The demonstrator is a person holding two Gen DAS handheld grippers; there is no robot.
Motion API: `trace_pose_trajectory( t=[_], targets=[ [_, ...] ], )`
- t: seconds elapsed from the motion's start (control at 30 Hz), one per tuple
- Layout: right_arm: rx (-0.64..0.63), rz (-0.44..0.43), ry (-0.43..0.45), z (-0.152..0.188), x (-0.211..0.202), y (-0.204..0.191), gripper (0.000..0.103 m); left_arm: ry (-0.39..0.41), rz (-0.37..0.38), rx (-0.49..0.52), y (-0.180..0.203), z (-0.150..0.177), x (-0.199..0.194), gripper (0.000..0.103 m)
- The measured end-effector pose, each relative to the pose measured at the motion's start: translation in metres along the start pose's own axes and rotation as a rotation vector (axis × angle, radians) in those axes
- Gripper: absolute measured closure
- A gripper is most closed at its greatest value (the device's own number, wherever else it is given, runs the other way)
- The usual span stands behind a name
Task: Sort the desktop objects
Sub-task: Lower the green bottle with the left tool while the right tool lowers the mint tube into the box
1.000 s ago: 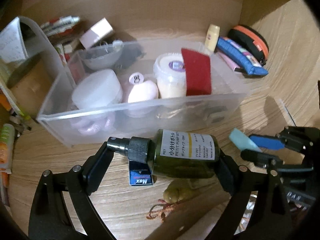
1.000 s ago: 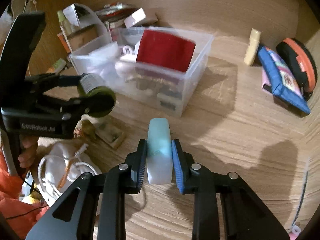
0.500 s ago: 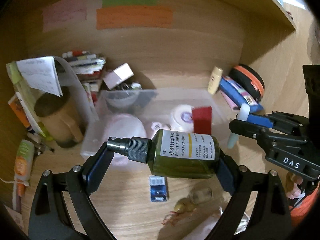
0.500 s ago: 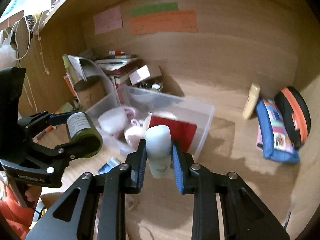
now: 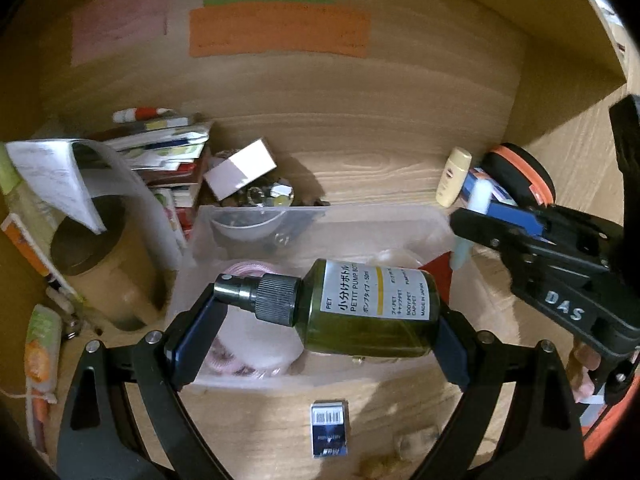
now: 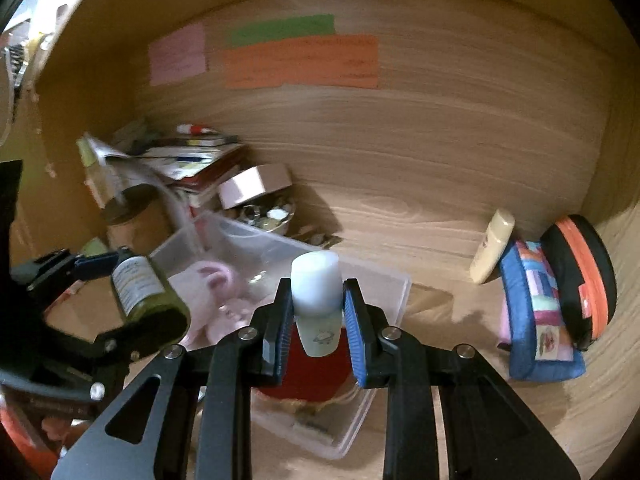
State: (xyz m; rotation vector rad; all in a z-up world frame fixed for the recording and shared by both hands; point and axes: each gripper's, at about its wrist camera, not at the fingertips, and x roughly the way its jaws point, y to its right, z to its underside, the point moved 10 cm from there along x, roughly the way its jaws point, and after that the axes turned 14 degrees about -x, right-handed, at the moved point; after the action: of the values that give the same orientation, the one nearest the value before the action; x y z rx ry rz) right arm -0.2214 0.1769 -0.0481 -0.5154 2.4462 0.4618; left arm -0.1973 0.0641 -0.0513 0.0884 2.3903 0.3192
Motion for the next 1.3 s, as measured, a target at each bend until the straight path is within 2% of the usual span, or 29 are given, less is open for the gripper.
trace_pose_trajectory(
  t=[0.13,0.37,0.6,0.8,1.0,1.1,1.13,1.17,1.3],
  targets=[
    [-0.022,0.029,-0.025,0.0,0.016,0.003,0.081,-0.001,-0.018,0.033,0.002,0.001,0.016,0.009],
    [-0.016,0.043,-0.086,0.015,0.044,0.013,0.081,-0.052,-0.036,0.039,-0.004,0.009,0.044,0.009],
    [-0.014,0.023,-0.13,0.027,0.061,0.014,0.081,-0.049,-0.045,0.025,-0.01,0.009,0.048,0.009],
    [-0.015,0.032,-0.129,0.027,0.061,0.018,0.08,-0.068,-0.031,0.009,-0.012,0.01,0.05,0.008],
    [-0.029,0.089,-0.123,0.025,0.062,0.026,0.061,-0.057,0.003,-0.001,-0.011,0.01,0.049,0.008],
    [-0.03,0.079,-0.102,0.022,0.058,0.026,0.047,-0.057,0.029,-0.011,-0.01,0.009,0.048,0.007],
    [-0.026,0.059,-0.094,0.02,0.057,0.024,0.037,-0.058,0.03,-0.015,-0.011,0.009,0.047,0.007],
    [-0.022,0.045,-0.083,0.019,0.056,0.022,0.033,-0.056,0.029,-0.018,-0.011,0.008,0.046,0.006],
    [-0.046,0.044,-0.063,0.016,0.051,0.015,0.033,-0.045,0.038,-0.016,-0.009,0.006,0.04,0.006]
  ],
)
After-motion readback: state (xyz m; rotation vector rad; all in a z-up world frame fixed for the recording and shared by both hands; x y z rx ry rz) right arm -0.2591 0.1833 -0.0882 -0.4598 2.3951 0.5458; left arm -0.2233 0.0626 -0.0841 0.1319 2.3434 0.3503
